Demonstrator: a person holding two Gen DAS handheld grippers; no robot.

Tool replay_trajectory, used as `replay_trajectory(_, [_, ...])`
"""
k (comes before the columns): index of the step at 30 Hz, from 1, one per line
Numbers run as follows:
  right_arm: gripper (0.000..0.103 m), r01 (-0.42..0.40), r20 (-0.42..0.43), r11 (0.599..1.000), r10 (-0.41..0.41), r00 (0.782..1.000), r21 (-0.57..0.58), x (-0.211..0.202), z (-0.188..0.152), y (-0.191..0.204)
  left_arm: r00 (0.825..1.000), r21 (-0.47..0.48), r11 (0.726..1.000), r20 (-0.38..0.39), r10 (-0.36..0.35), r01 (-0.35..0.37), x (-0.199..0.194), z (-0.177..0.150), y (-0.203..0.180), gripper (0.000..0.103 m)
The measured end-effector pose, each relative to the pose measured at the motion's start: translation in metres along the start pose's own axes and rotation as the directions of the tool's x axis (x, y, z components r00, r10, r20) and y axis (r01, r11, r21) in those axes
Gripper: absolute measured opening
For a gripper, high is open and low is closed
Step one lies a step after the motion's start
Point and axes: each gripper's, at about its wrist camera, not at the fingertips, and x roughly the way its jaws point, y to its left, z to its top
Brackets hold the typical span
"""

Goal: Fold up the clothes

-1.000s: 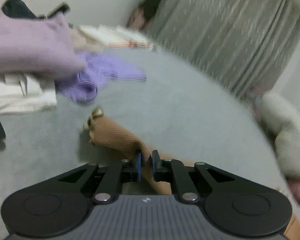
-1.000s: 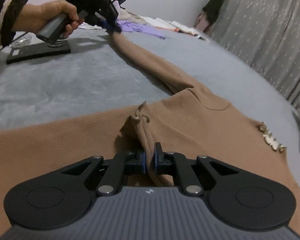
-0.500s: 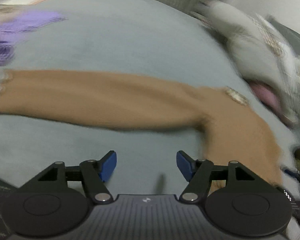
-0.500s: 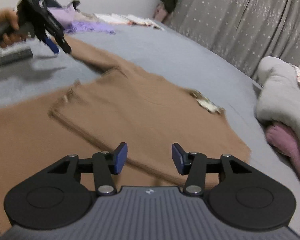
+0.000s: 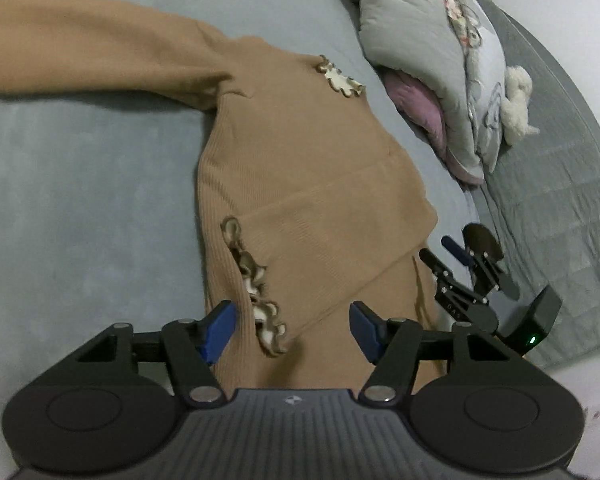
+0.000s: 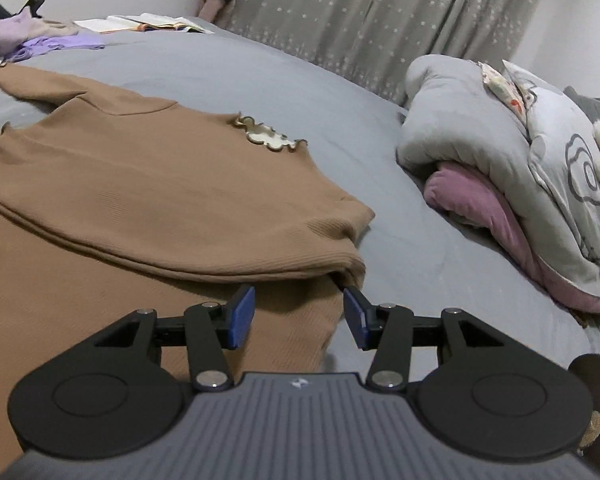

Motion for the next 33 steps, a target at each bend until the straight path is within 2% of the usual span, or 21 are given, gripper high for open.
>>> replay_trajectory(3, [0.051, -0.012, 0.013, 0.999, 0.012, 1.000, -0.033, 0.001, 0.003, 0.005, 1.000, 0.022, 1.000, 0.006, -0.018, 0.018, -0.006, -0.002, -0.012, 0.057])
replay_trajectory(5, [0.051, -0.046, 0.024, 0.997, 0.048, 0.999, -0.055, -0.001, 0.009, 0.012, 0.999, 0.020, 0.999, 0.007, -0.042, 0.042, -0.009, -0.003, -0.017, 0.056])
replay_trajectory(7, [0.051, -0.156, 0.080, 0.982, 0.165, 0.983, -0.109, -0.014, 0.021, 0.032, 0.998, 0.040, 0.999, 0.055, -0.017, 0.014, -0.016, -0.003, -0.022, 0.056])
replay_trajectory(9, [0.051, -0.269, 0.117, 0.951, 0.287, 0.951, -0.151, -0.025, 0.031, 0.054, 0.997, 0.058, 0.998, 0.082, -0.003, -0.002, -0.019, -0.002, -0.024, 0.056])
replay_trajectory(10, [0.050, -0.339, 0.127, 0.923, 0.364, 0.923, -0.183, -0.029, 0.036, 0.070, 0.997, 0.041, 0.999, 0.074, -0.007, 0.004, -0.017, -0.001, -0.021, 0.056])
replay_trajectory(12, [0.046, -0.418, 0.127, 0.877, 0.455, 0.881, -0.238, -0.034, 0.042, 0.095, 0.998, 0.003, 1.000, 0.054, -0.019, 0.019, -0.012, 0.000, -0.014, 0.056])
replay_trajectory(14, [0.033, -0.486, 0.114, 0.819, 0.538, 0.835, -0.305, -0.036, 0.048, 0.126, 0.999, -0.051, 0.998, 0.028, -0.038, 0.039, -0.004, 0.001, -0.002, 0.056])
replay_trajectory(15, [0.032, -0.509, 0.105, 0.792, 0.568, 0.816, -0.337, -0.035, 0.050, 0.141, 0.999, -0.067, 0.997, 0.022, -0.040, 0.041, -0.001, 0.002, 0.001, 0.056])
replay_trajectory(19, [0.026, -0.491, 0.077, 0.774, 0.562, 0.823, -0.400, -0.023, 0.051, 0.171, 0.999, -0.106, 0.994, 0.022, -0.035, 0.037, 0.004, 0.003, 0.011, 0.056])
replay_trajectory(23, [0.009, -0.452, 0.081, 0.782, 0.532, 0.843, -0.430, -0.013, 0.051, 0.181, 0.998, -0.144, 0.987, 0.008, -0.066, 0.067, 0.006, 0.003, 0.019, 0.056])
replay_trajectory(26, [0.007, -0.458, 0.136, 0.816, 0.529, 0.838, -0.353, -0.017, 0.058, 0.167, 0.996, -0.155, 0.984, 0.001, -0.092, 0.091, 0.009, 0.003, 0.020, 0.057])
replay_trajectory(28, [0.007, -0.467, 0.158, 0.825, 0.532, 0.832, -0.319, -0.019, 0.061, 0.160, 0.993, -0.170, 0.978, 0.010, -0.120, 0.120, 0.012, 0.003, 0.021, 0.059])
replay_trajectory(30, [0.006, -0.489, 0.177, 0.829, 0.543, 0.821, -0.272, -0.023, 0.064, 0.149, 0.983, -0.216, 0.959, 0.033, -0.179, 0.182, 0.016, 0.002, 0.025, 0.059])
replay_trajectory(33, [0.006, -0.526, 0.189, 0.819, 0.567, 0.802, -0.229, -0.025, 0.064, 0.139, 0.972, -0.255, 0.938, 0.084, -0.221, 0.235, 0.020, 0.000, 0.030, 0.057])
